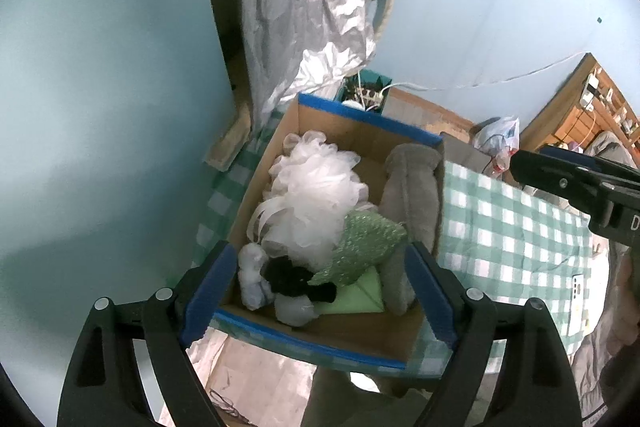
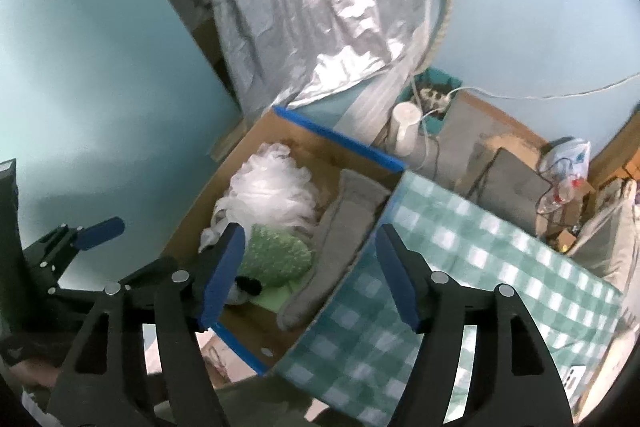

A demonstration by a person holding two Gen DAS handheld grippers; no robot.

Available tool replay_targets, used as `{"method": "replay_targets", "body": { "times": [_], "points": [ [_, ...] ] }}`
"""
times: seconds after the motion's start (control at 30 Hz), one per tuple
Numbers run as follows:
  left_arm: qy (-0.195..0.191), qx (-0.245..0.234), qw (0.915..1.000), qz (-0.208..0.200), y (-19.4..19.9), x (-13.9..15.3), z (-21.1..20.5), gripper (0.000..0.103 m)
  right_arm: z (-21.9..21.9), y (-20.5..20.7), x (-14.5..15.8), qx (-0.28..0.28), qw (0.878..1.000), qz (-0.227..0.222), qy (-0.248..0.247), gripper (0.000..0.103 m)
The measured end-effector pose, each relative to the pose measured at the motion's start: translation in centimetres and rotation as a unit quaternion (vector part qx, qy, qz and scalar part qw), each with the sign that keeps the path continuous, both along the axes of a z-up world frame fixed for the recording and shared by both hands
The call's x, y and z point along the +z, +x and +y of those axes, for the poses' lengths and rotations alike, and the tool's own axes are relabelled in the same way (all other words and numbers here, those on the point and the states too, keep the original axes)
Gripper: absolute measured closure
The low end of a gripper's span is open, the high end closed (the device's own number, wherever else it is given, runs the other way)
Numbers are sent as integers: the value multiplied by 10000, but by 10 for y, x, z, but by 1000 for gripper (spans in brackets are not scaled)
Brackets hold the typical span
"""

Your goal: Organize soft objects

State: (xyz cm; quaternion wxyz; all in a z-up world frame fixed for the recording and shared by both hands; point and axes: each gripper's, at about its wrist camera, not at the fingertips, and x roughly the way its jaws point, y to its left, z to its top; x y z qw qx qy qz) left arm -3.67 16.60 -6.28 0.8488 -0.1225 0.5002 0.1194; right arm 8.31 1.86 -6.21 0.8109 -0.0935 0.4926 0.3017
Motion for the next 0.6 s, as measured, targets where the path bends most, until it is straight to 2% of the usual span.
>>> {"method": "replay_targets", "body": {
  "times": [0.07,0.17,0.27,0.6],
  "points": [
    [38,-4,10000,-63,-1,9,-5,8,-8,-1,8,-68,9999,-133,24,32],
    [53,-123,9997,-227,0,24,-17,7,-20,-5,21,-162,9993,-331,-18,32],
    [114,-230,9991,-346,2,35,-29,1,-33,-6,28,-261,9987,-446,-32,32],
    [471,-583,9961,-463,14,53,-73,1,-86,-2,42,-749,9952,-632,-9,32]
  ]
}}
